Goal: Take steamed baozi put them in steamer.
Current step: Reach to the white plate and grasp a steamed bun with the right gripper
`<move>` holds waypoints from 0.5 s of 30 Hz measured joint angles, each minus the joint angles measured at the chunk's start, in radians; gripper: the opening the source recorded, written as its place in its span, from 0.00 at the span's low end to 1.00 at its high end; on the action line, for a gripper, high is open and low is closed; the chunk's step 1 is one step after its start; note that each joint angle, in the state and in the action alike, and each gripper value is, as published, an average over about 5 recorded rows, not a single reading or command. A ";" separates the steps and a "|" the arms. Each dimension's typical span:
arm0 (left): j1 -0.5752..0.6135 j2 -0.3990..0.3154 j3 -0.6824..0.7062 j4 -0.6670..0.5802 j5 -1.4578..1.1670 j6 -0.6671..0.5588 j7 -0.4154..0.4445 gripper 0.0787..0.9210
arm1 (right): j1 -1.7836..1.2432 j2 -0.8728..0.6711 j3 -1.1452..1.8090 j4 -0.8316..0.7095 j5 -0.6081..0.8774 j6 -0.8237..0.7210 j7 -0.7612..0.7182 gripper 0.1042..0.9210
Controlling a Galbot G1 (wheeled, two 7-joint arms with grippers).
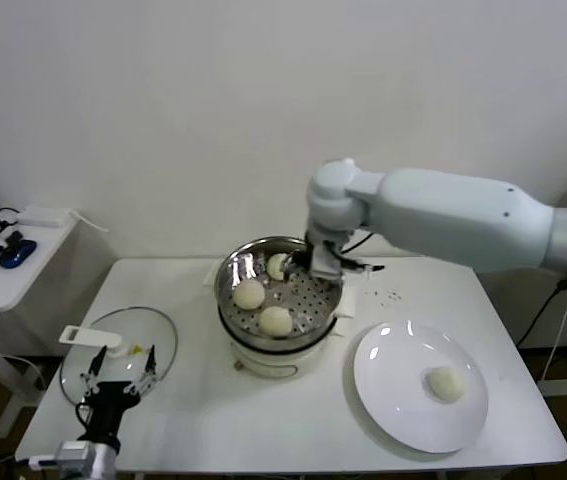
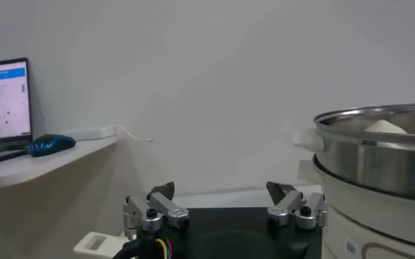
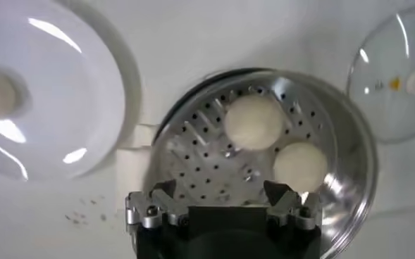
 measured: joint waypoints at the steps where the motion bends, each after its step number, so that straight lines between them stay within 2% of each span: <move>1: 0.001 0.002 0.001 -0.003 0.001 -0.001 0.002 0.88 | 0.013 -0.022 -0.019 -0.003 0.038 -0.029 0.005 0.88; 8: 0.014 0.004 0.015 -0.019 0.013 -0.016 0.019 0.88 | 0.060 -0.176 -0.122 -0.048 0.245 -0.200 0.017 0.88; 15: 0.025 0.003 0.020 -0.031 0.015 -0.021 0.025 0.88 | 0.025 -0.327 -0.151 -0.070 0.321 -0.295 0.015 0.88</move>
